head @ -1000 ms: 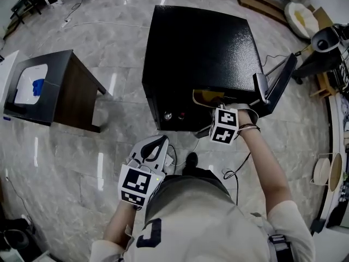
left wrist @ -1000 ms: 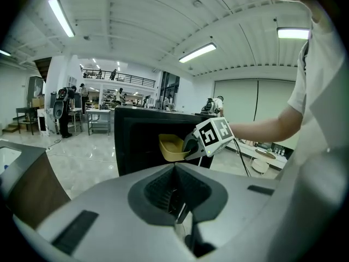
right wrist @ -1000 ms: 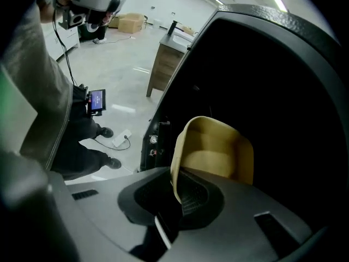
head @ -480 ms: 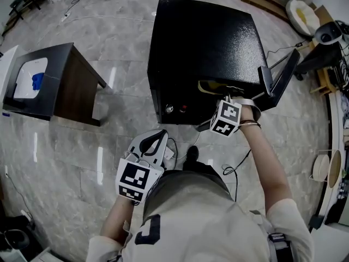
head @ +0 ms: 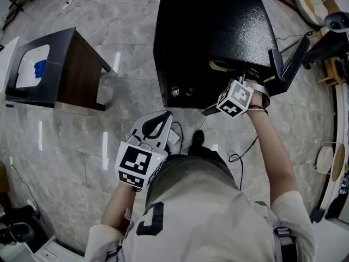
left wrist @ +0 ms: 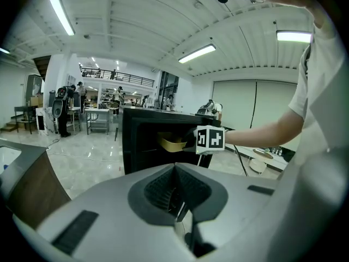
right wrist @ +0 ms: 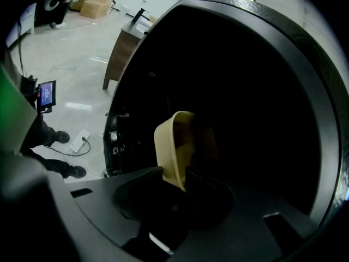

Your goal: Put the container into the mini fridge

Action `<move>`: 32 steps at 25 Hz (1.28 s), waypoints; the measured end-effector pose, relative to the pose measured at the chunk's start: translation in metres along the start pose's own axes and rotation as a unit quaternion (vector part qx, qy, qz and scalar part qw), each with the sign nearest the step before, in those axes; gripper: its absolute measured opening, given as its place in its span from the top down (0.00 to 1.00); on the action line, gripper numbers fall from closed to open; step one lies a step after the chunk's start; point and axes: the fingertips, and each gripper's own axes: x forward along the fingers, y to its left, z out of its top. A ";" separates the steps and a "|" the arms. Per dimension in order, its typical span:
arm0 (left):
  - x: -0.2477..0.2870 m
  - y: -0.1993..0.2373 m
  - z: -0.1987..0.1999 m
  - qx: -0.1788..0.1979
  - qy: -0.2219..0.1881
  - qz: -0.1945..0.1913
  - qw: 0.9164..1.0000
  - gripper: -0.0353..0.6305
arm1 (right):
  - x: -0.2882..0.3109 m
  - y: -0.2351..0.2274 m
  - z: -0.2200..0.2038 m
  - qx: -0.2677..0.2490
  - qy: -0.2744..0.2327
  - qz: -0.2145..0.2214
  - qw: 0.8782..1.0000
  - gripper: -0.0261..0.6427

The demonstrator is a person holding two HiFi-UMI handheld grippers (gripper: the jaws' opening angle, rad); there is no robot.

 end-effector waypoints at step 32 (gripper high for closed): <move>0.000 0.014 -0.008 0.011 0.023 -0.008 1.000 0.86 | -0.011 -0.025 0.009 0.098 -0.023 -0.114 0.988 0.76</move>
